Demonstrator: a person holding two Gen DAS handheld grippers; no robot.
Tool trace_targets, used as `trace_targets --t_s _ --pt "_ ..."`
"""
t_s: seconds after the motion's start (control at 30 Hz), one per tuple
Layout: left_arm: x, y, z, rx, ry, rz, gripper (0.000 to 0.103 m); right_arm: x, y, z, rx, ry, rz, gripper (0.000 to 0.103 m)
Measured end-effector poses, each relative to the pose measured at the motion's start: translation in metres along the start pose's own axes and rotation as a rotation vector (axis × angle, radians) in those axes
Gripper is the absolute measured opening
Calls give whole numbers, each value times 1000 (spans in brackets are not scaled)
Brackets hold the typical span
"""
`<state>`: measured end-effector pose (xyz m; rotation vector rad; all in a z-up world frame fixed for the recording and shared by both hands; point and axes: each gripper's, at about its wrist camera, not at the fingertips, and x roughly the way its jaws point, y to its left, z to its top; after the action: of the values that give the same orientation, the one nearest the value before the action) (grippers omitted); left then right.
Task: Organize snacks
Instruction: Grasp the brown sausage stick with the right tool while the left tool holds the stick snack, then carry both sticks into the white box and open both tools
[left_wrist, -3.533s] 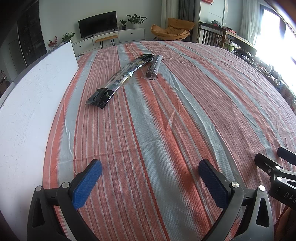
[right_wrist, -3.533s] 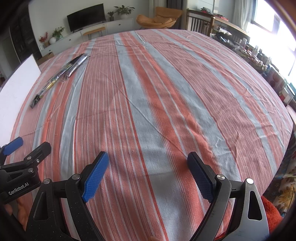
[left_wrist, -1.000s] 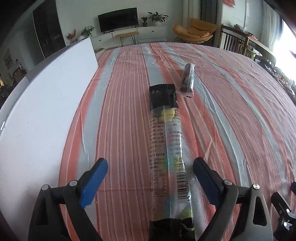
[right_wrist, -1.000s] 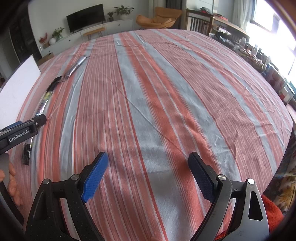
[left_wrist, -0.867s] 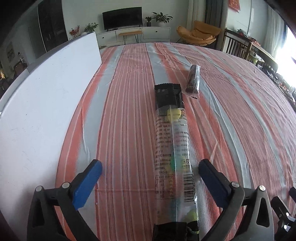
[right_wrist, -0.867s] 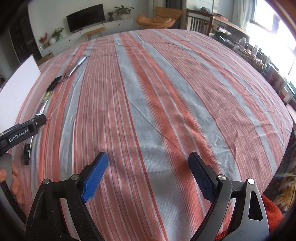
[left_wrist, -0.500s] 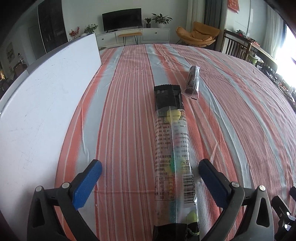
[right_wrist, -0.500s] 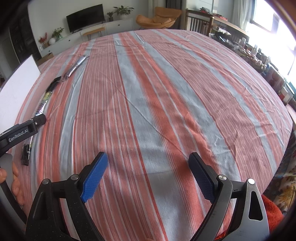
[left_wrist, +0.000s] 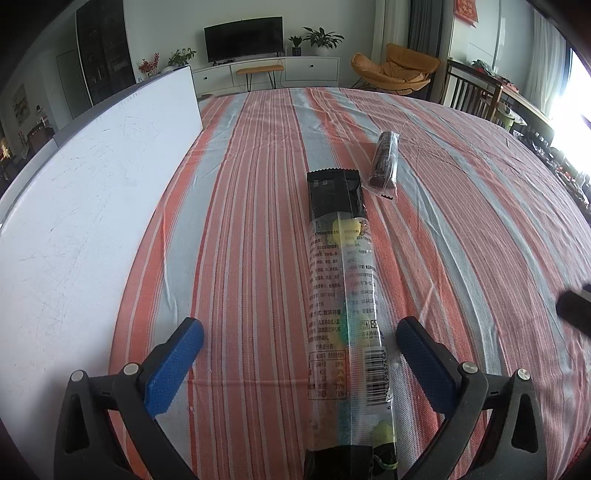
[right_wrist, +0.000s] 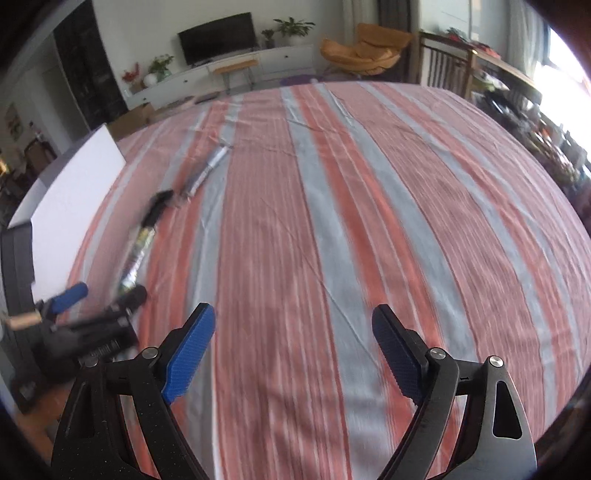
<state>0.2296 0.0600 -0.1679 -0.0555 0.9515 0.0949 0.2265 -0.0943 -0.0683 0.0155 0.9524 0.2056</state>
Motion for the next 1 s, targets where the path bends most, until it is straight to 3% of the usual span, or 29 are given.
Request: trace_targets --t_s 0.13,0.27,0.33,0.37,0.4,0.43,0.47,0.5,0.67,0.73,0.77,0.8,0.83,0.9,1.0 --pt "0 0 0 0 0 0 103 49 29 62 -18 67 125 88" --pt "0 0 0 -1 0 0 103 98 59 96 13 127 143 85" --pt "0 0 0 -1 0 0 103 120 73 105 15 169 119 59" --pt "0 0 0 -1 0 0 103 130 78 106 8 199 97 38" --pt "0 0 0 0 0 0 103 138 81 106 0 226 76 40" --pt "0 0 0 -1 0 0 103 136 84 107 -10 198 59 39" --pt "-1 0 0 -1 0 -1 103 138 83 107 -6 212 48 34" --pt "-1 0 -1 -1 0 -2 103 136 78 107 14 212 55 22" --pt "-3 1 -1 31 25 -35 101 111 30 87 74 262 114 19" --pt "-7 3 1 29 30 -41 87 89 2 71 123 274 174 19" --pt "-11 4 1 24 23 -42 65 79 -6 63 146 277 200 19" --pt "-13 3 1 31 21 -35 38 67 -18 53 184 279 240 19" --pt "-15 1 2 42 21 -45 27 54 -30 42 228 278 289 19" --pt "-19 5 3 16 38 -90 20 33 -46 22 315 268 371 19" --pt "-45 15 4 -47 15 -169 19 4 -64 -10 426 237 462 18"
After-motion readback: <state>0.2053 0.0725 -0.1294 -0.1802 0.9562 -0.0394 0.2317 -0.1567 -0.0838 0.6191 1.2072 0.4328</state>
